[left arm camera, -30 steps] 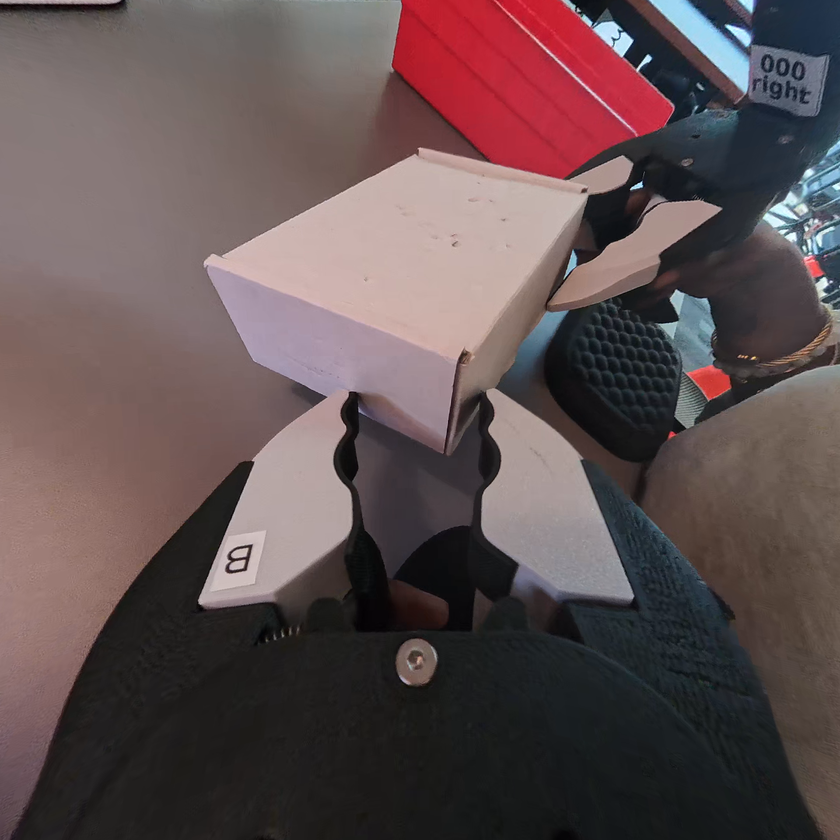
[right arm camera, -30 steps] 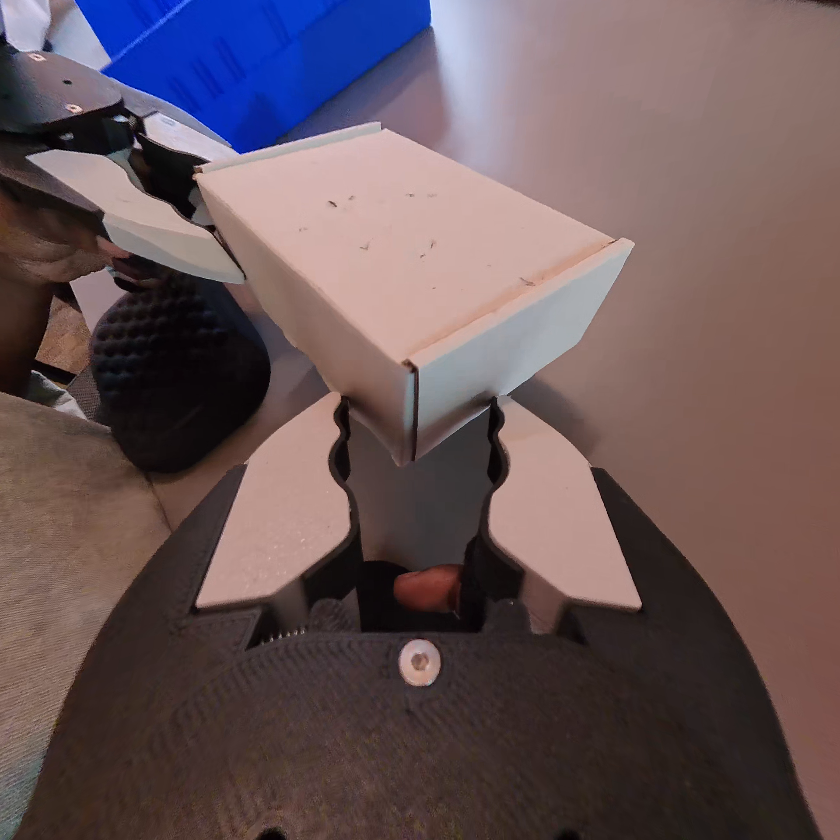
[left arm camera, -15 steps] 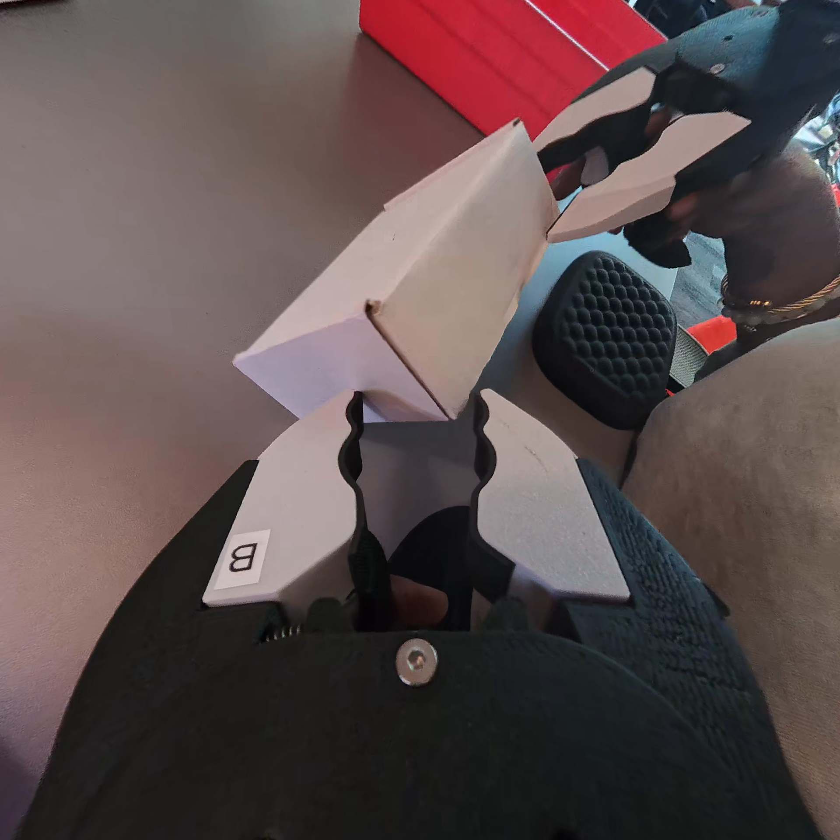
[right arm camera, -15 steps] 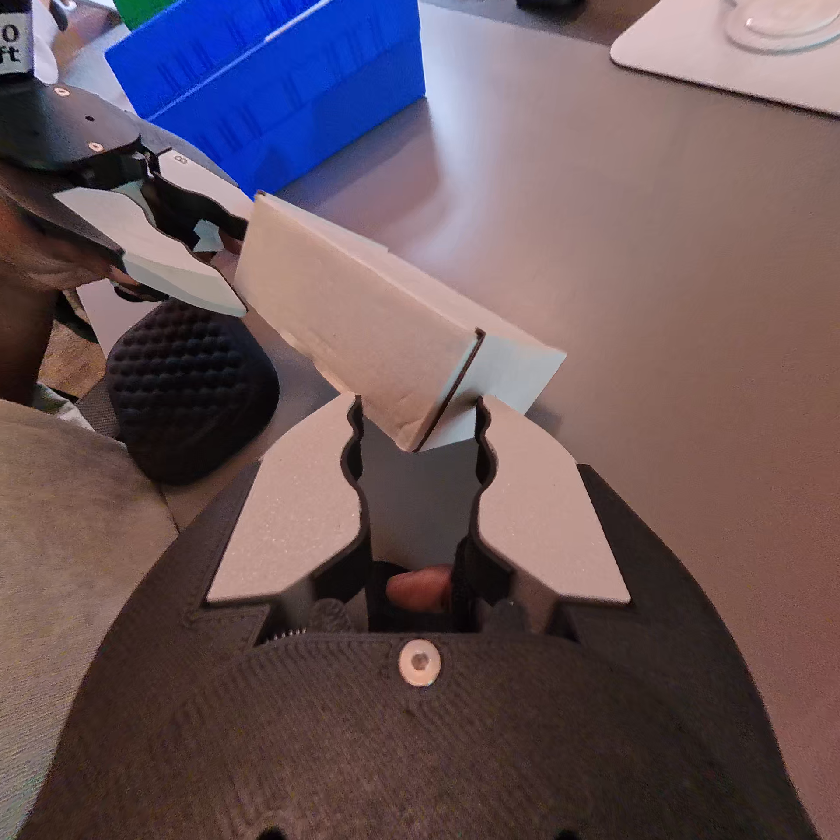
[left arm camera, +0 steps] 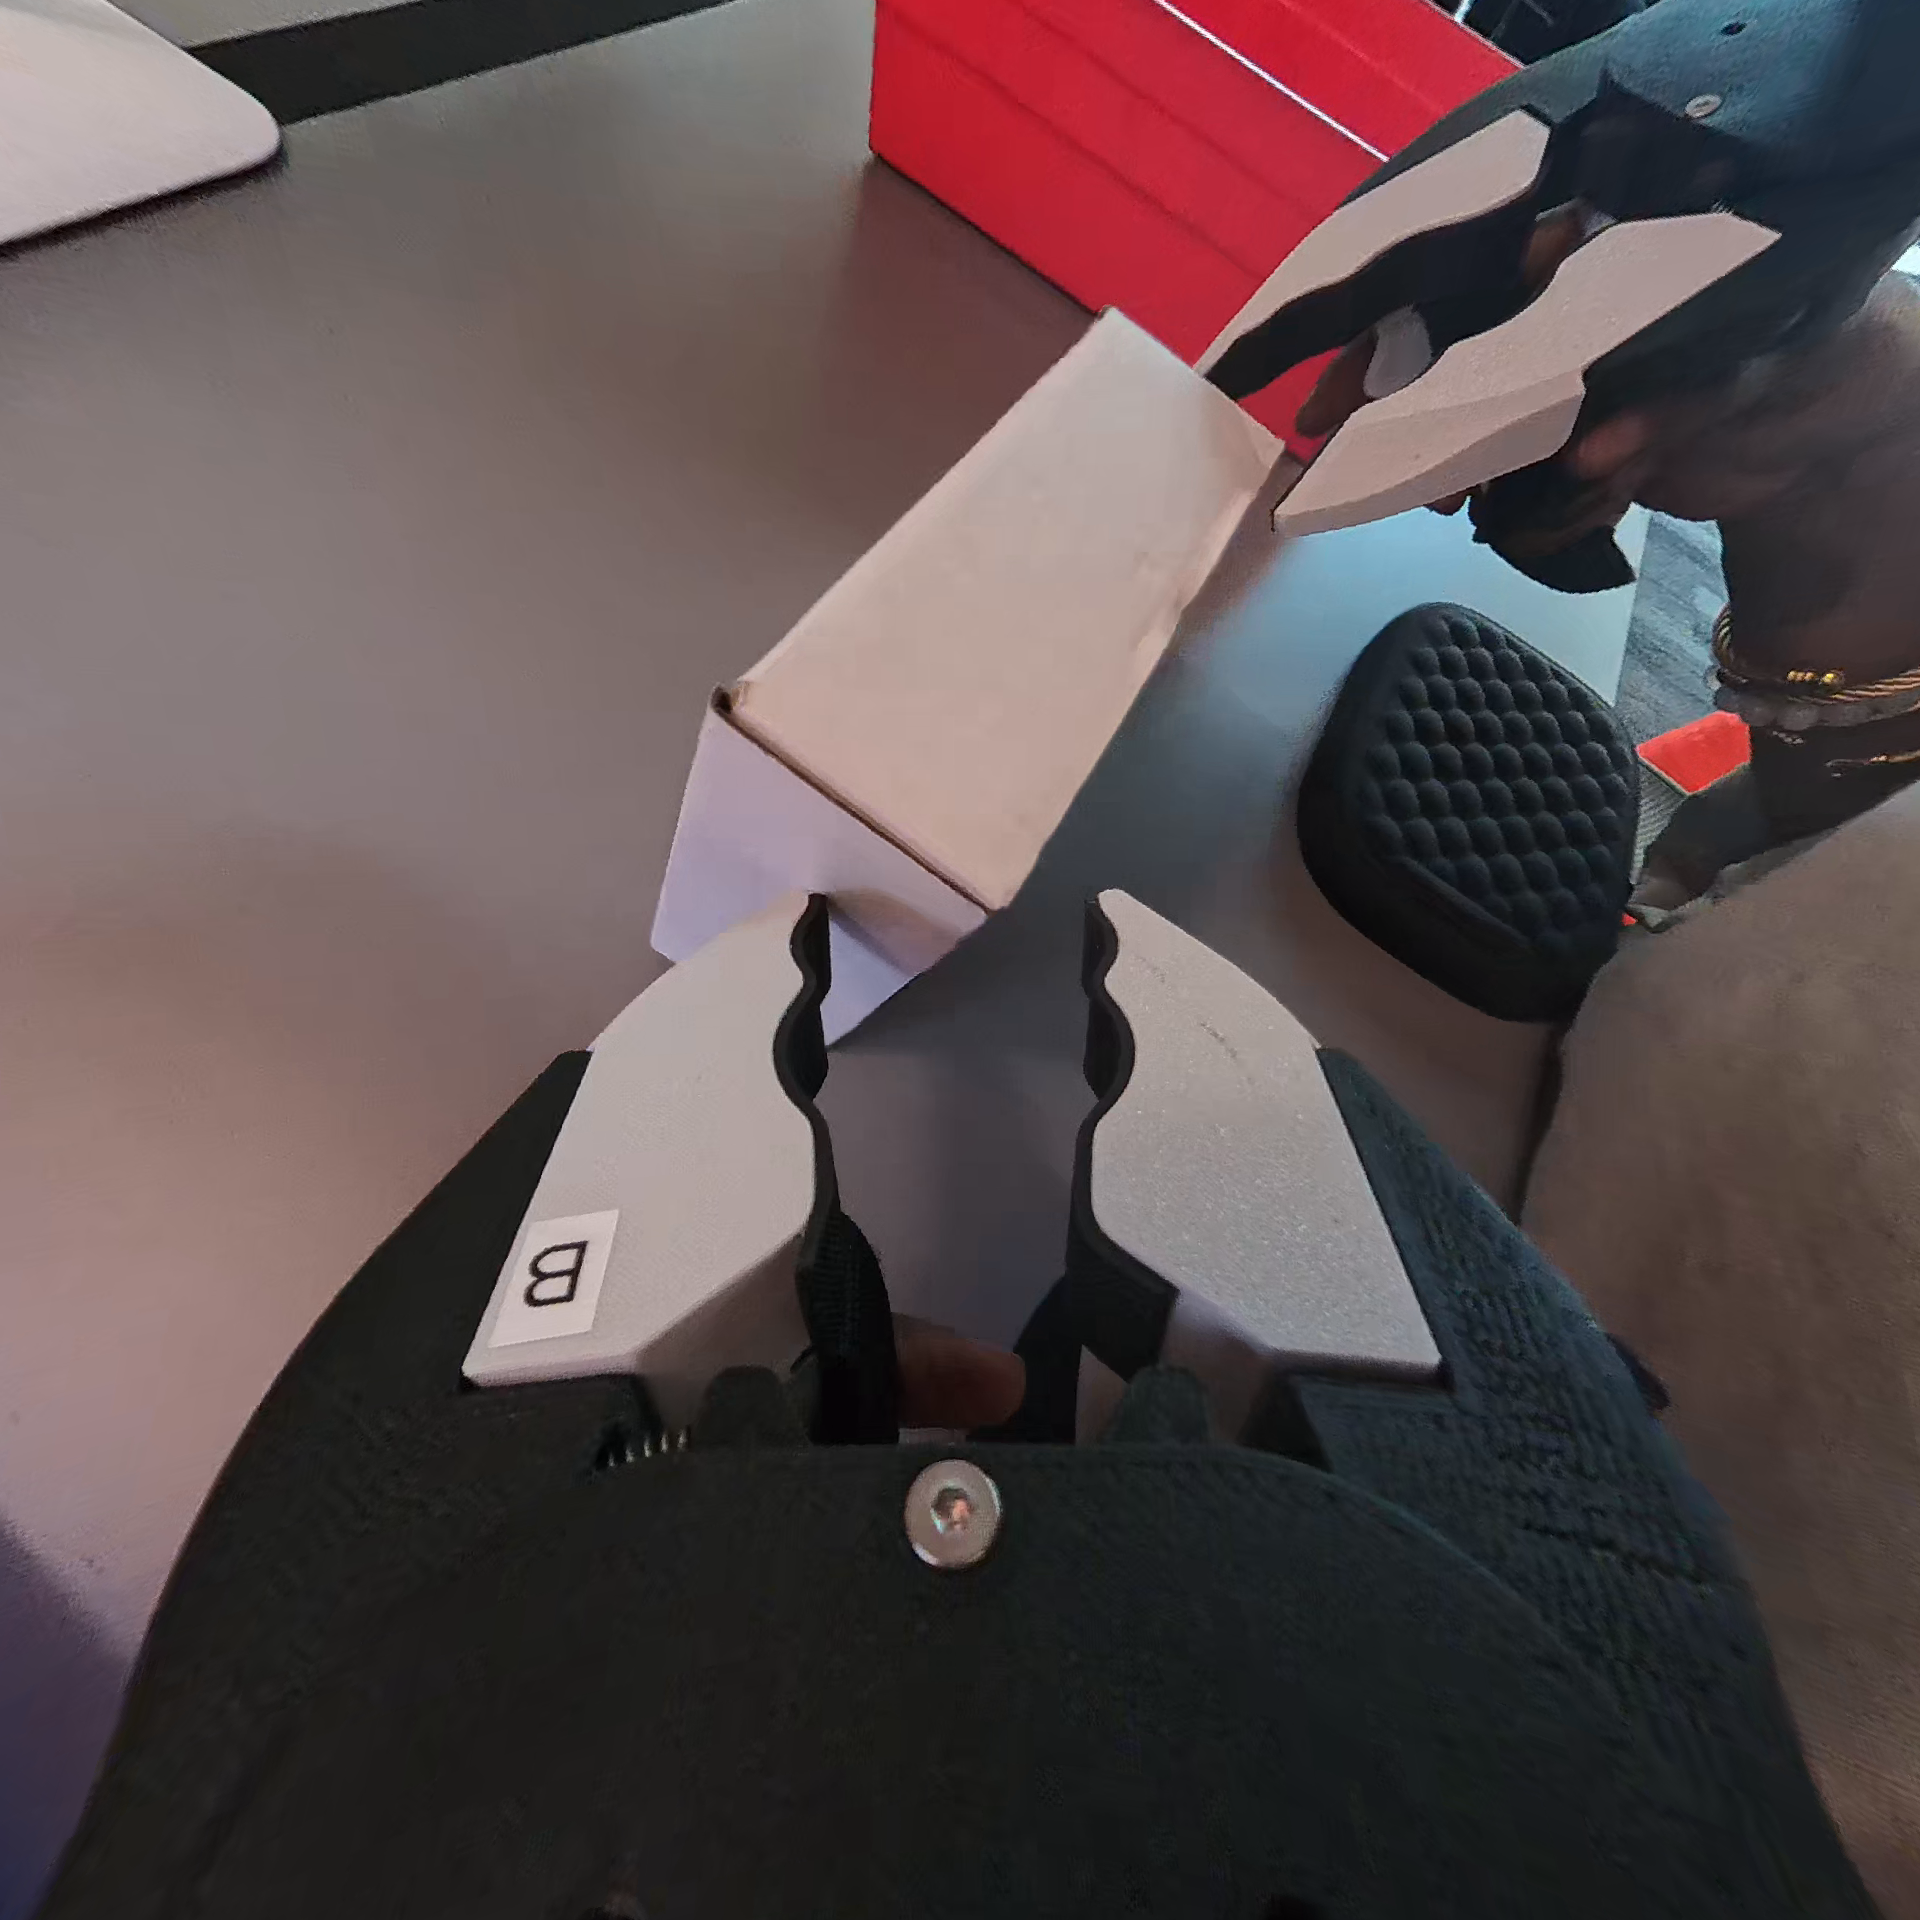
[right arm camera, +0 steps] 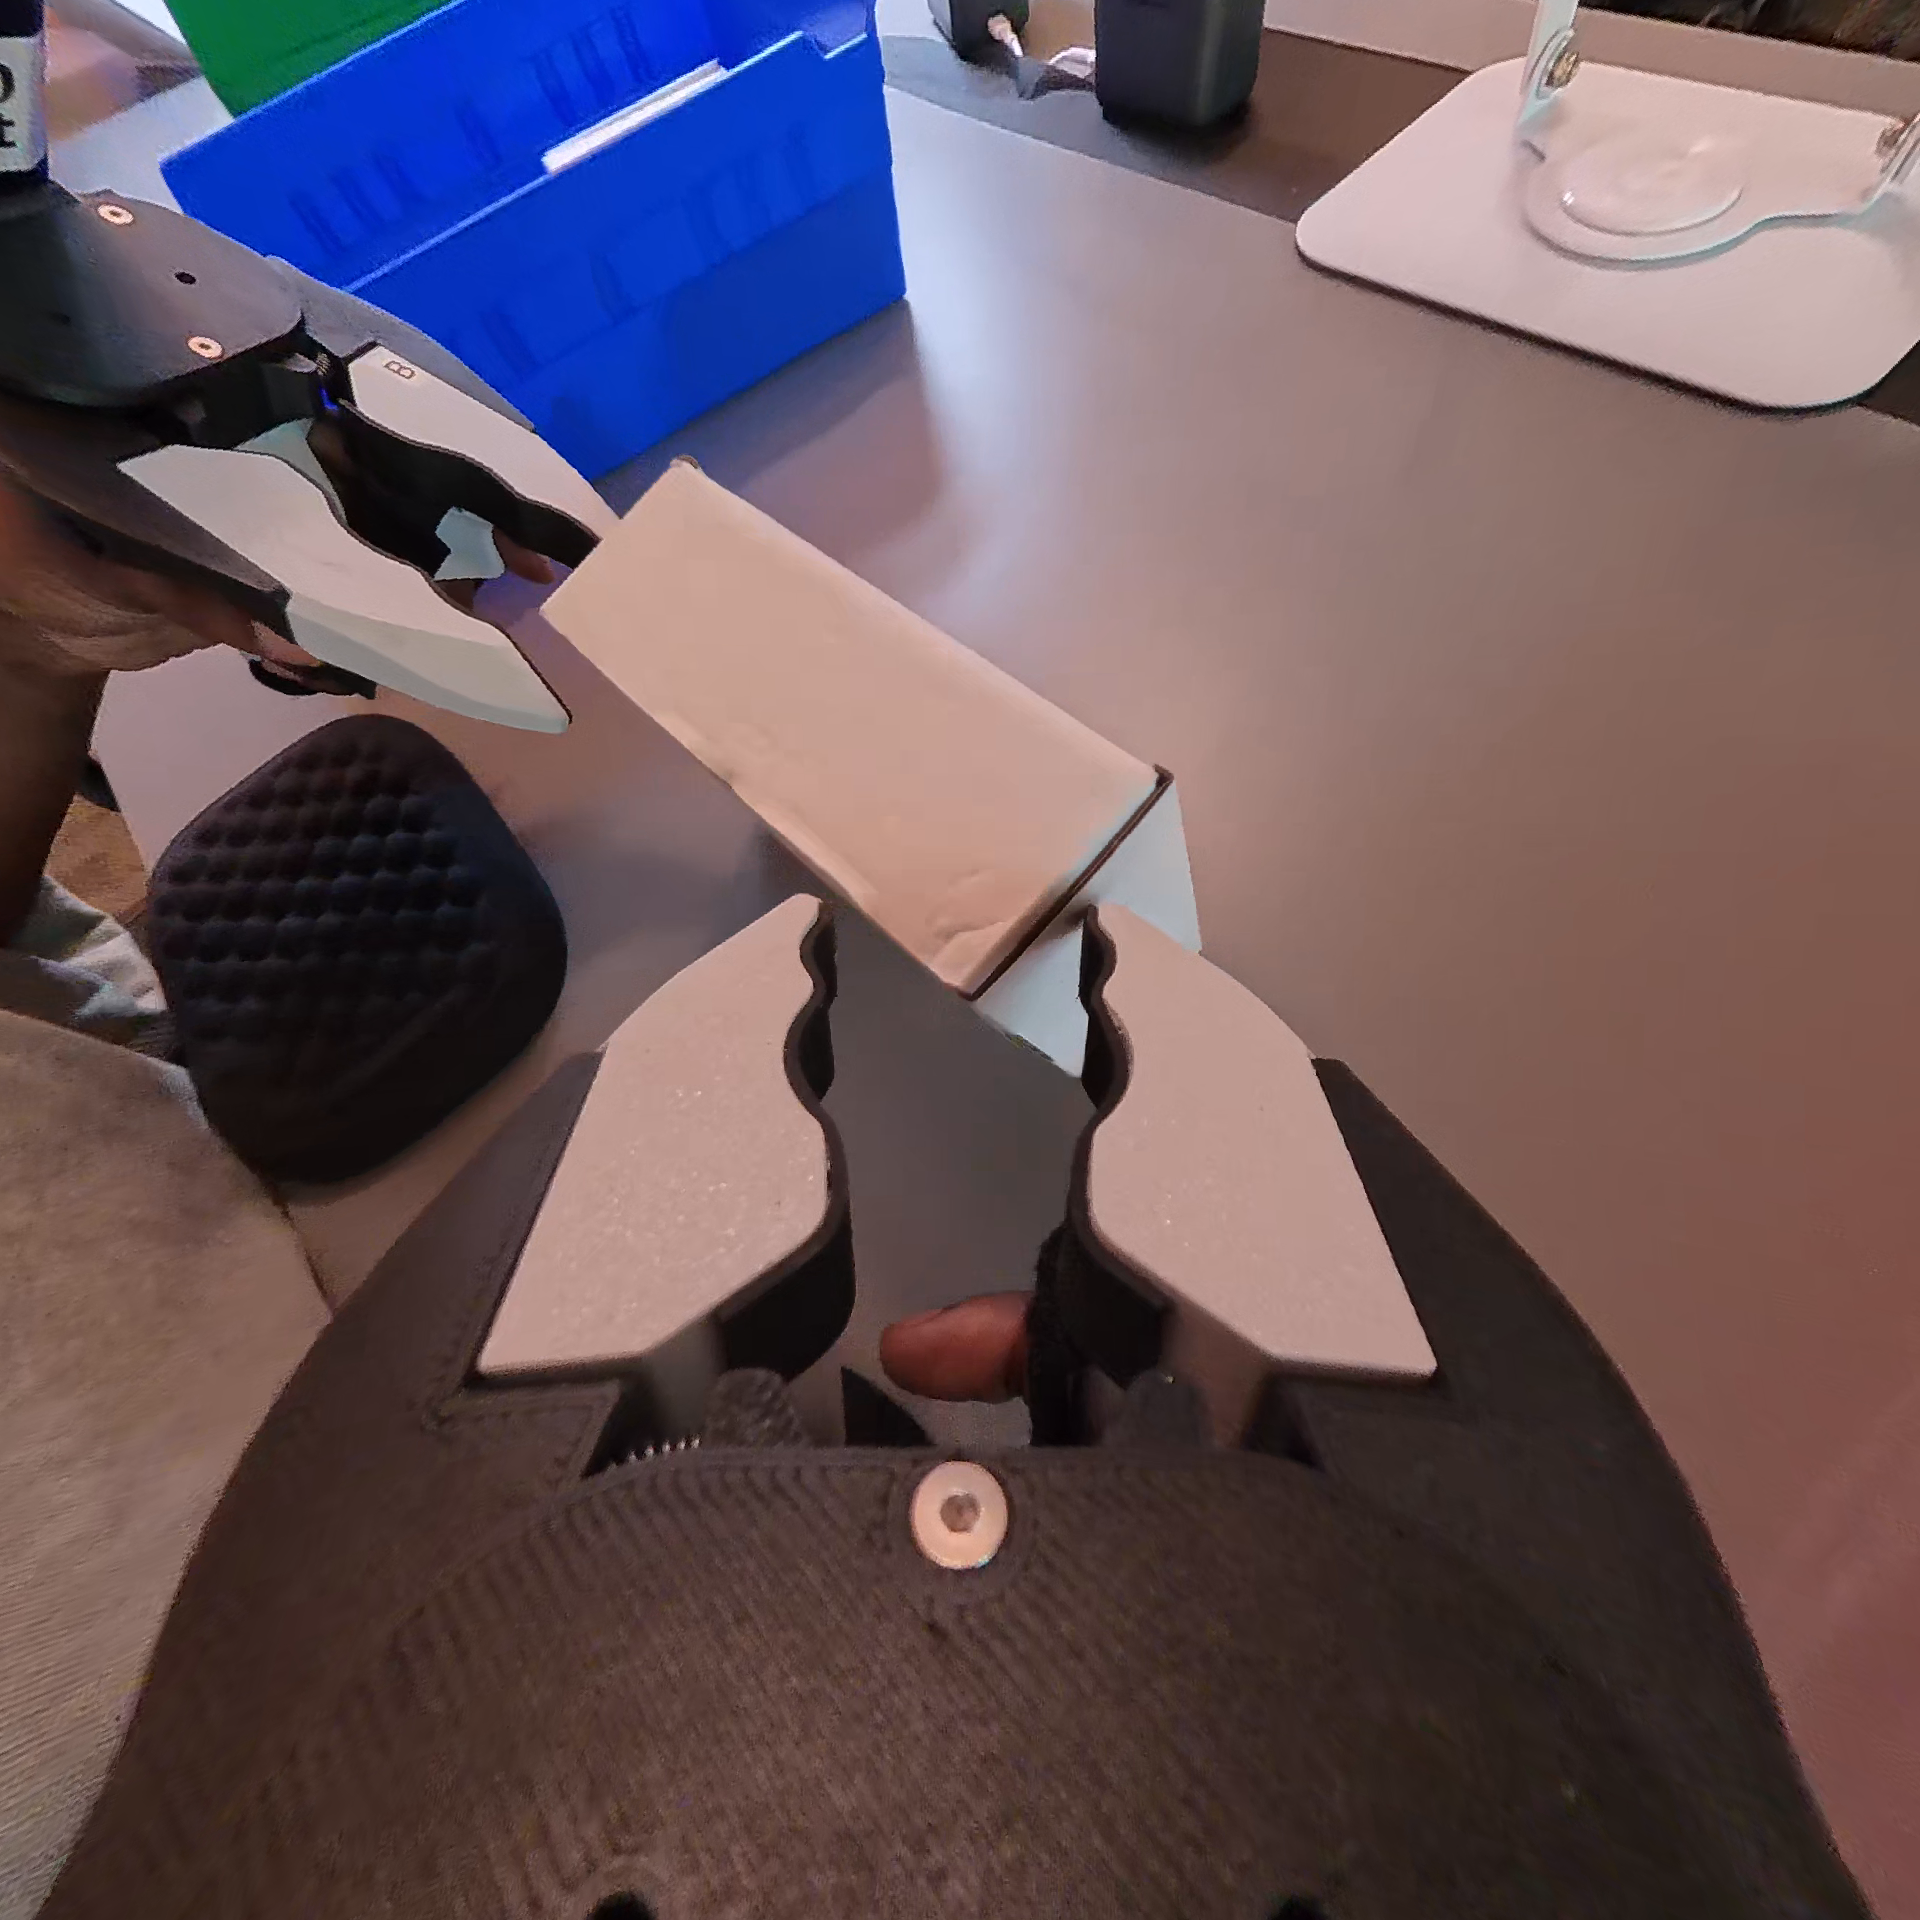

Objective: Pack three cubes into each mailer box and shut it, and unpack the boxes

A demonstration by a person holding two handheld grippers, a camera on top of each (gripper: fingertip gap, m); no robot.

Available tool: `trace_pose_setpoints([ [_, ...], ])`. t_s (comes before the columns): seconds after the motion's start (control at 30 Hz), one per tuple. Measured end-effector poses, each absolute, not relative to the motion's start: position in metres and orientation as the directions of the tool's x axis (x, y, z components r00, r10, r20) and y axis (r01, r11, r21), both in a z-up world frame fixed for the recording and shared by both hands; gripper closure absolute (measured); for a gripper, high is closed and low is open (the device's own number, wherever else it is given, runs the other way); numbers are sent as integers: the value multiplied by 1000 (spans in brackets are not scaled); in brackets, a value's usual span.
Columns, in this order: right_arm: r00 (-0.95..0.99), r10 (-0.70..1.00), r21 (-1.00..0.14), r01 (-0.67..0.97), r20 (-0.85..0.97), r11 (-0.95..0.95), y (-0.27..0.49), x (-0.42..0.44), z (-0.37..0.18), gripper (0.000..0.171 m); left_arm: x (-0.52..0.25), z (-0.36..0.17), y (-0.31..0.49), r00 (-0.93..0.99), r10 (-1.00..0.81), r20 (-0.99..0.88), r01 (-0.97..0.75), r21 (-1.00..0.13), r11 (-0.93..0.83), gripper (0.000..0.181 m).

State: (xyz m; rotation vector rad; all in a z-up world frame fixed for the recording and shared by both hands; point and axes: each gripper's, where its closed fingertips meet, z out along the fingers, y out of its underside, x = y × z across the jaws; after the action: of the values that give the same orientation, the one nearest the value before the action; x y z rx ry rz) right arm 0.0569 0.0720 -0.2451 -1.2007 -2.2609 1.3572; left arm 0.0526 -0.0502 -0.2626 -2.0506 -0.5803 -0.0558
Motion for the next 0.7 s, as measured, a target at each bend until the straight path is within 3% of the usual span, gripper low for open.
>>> trace_pose_setpoints([
  [0.27,-633,758,-807,525,-158,270,74,45,-249,125,40,-265,-47,891,392,228,395,-815,-424,134],
  [0.3,-639,753,-803,526,-155,281,75,46,-249,125,40,-265,-46,894,386,227,389,-822,-417,128],
  [0.4,-660,745,-787,508,-96,349,83,45,-247,121,30,-255,-44,902,401,157,306,-889,-339,79],
  [0.47,-681,732,-783,474,-35,404,88,43,-241,118,21,-241,-41,905,419,73,195,-946,-258,62],
  [0.57,-767,638,-806,338,63,486,77,43,-221,116,14,-234,-33,929,369,-7,83,-970,-228,59],
  [0.7,-874,459,-783,169,162,598,48,46,-216,117,16,-249,-15,984,180,13,57,-968,-244,59],
])
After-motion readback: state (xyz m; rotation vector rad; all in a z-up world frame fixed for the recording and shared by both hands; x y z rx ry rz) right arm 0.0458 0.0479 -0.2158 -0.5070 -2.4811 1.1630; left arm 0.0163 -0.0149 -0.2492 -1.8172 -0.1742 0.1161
